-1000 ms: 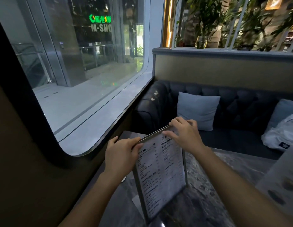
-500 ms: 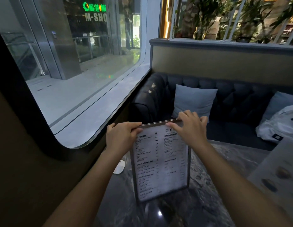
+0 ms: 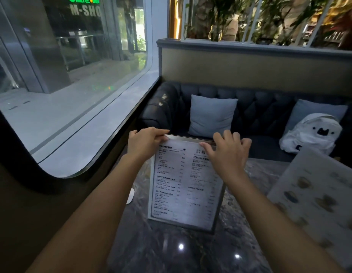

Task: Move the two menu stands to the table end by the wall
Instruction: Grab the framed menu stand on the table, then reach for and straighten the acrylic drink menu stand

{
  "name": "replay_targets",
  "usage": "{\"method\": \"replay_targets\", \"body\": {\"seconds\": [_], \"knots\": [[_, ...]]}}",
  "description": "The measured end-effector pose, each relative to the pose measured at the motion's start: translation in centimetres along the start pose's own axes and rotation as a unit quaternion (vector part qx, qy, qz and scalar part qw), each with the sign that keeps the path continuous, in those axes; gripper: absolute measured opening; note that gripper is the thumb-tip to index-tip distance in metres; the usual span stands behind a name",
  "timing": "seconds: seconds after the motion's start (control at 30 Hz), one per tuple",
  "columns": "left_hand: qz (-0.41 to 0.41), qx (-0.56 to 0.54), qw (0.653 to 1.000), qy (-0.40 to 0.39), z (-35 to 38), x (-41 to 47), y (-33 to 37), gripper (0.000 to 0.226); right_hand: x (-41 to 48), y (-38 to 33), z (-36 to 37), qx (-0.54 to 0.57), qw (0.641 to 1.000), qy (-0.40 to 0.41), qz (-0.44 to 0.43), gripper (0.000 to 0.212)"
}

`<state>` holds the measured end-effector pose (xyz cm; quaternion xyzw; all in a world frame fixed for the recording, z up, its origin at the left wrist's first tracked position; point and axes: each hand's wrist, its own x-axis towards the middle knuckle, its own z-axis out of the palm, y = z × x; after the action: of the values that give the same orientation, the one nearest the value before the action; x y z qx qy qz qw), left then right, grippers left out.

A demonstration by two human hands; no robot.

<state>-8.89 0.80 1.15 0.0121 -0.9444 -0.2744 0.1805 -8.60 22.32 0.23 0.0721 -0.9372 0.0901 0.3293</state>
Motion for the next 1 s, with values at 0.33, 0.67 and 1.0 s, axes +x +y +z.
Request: {"method": "replay_targets", "body": {"seconds": [0.33,0.67,1.0], "knots": [[0.015,-0.006,1.0,-0.016,0.0,0.1,-0.5,0.028,-0.4,-0.1,-0.1,-0.017,1.0,0.021,-0.002,0.035],[0.112,0.074,0.991,-0.01,-0.9,-0.3,2.3,0.051,-0.4,2.5,-1.9,0.01,0.998,-0.052,-0.045,0.041],[0.269,0.009,0.963,-0.027,3.5,-0.8,14.1,0.051,-2.1,10.9,-9.8,-0.055,0.998,0.013,0.036,0.043]]}}
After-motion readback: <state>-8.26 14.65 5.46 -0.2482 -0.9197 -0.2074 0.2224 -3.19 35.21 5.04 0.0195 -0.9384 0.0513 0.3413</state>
